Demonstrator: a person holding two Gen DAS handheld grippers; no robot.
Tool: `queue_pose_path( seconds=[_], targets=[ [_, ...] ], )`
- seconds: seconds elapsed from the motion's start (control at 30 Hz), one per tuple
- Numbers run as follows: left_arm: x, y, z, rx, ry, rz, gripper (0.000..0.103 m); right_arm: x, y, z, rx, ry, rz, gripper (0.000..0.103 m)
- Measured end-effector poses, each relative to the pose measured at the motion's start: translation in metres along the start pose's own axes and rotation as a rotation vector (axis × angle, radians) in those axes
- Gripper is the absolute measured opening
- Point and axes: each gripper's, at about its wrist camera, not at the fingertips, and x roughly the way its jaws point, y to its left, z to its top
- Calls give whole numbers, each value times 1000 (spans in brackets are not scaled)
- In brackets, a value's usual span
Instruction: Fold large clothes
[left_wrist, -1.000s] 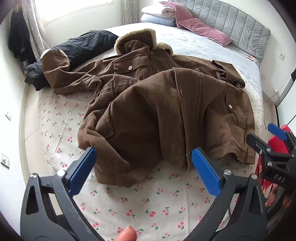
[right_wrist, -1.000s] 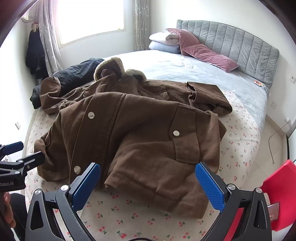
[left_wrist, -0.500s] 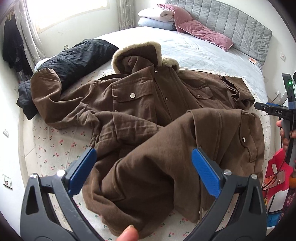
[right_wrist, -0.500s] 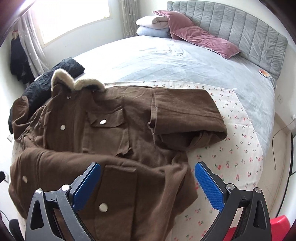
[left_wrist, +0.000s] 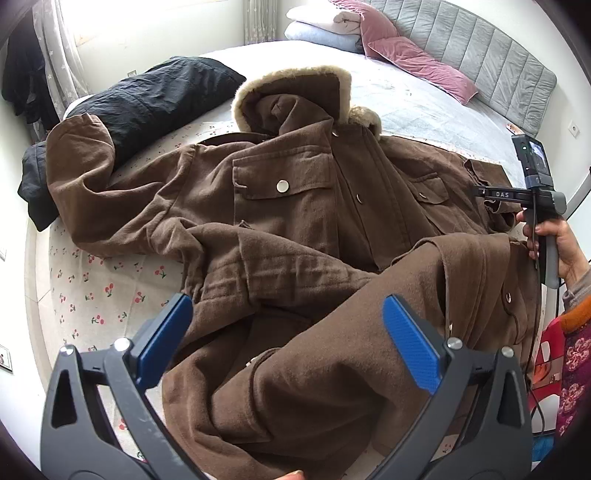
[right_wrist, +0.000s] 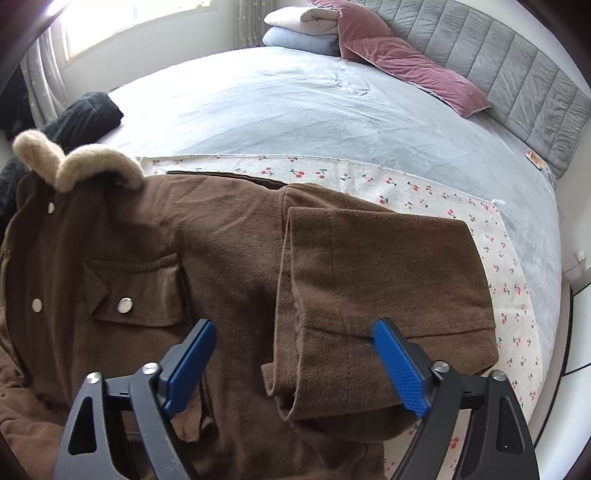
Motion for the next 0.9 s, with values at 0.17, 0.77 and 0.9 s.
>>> queue_pose_path(
  seconds=[0.17,0.77,0.9],
  targets=[
    [-5,1,4,21,-7,11,103,-6,-20,2,8,-8,-42,19],
    [-7,37,42,44,-24,77,103,-84,-225,2,212,-31,-623,7],
    [3,60,67,70,-19,167,103,-76,-264,-16,248,43,-799,5]
  ],
)
